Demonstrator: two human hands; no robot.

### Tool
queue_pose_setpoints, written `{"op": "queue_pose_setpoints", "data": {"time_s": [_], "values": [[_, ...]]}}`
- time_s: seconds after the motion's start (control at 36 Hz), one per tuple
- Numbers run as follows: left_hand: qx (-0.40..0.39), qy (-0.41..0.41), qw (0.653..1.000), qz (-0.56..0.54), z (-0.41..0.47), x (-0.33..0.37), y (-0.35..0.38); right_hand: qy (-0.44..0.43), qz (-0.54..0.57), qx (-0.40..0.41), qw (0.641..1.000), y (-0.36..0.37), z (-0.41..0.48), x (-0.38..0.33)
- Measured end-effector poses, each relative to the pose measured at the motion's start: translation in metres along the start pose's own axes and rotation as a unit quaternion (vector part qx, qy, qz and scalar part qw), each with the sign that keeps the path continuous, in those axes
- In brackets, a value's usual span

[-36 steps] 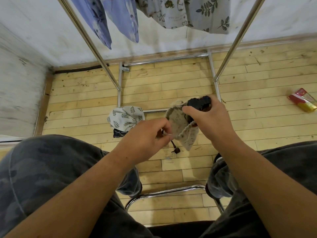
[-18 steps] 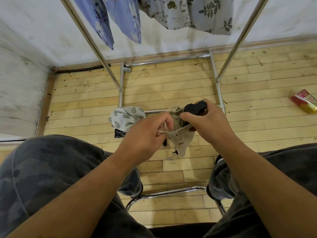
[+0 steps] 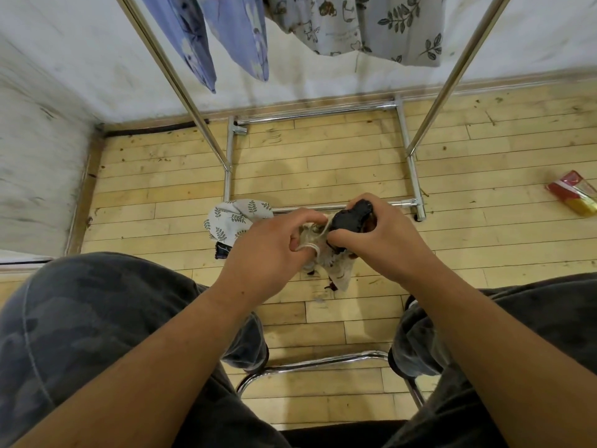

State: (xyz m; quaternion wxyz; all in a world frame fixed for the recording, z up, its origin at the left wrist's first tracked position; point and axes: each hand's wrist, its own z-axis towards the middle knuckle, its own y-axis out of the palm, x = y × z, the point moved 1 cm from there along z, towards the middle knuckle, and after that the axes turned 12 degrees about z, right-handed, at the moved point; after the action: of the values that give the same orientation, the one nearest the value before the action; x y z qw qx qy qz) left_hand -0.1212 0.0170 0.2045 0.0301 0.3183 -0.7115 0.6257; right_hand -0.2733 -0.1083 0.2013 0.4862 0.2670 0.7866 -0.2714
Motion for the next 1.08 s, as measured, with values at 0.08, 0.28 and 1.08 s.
{"op": "queue_pose_setpoints", "data": {"time_s": [0.08,0.28,1.08], "values": [[0.008,0.004,1.000,0.021,-0.001,-0.002,0.000,-0.002,0.008,-0.018,1.000,0.001,-0.002,-0.001],[0.050,-0.024,0.998,-0.018,0.000,0.000,-0.001,-0.011,-0.007,-0.031,0.999,0.004,-0.002,0.004],[-0.040,-0.025,0.993,-0.104,-0.005,0.014,-0.004,0.026,-0.104,-0.149,0.983,0.007,0.005,0.018]]}}
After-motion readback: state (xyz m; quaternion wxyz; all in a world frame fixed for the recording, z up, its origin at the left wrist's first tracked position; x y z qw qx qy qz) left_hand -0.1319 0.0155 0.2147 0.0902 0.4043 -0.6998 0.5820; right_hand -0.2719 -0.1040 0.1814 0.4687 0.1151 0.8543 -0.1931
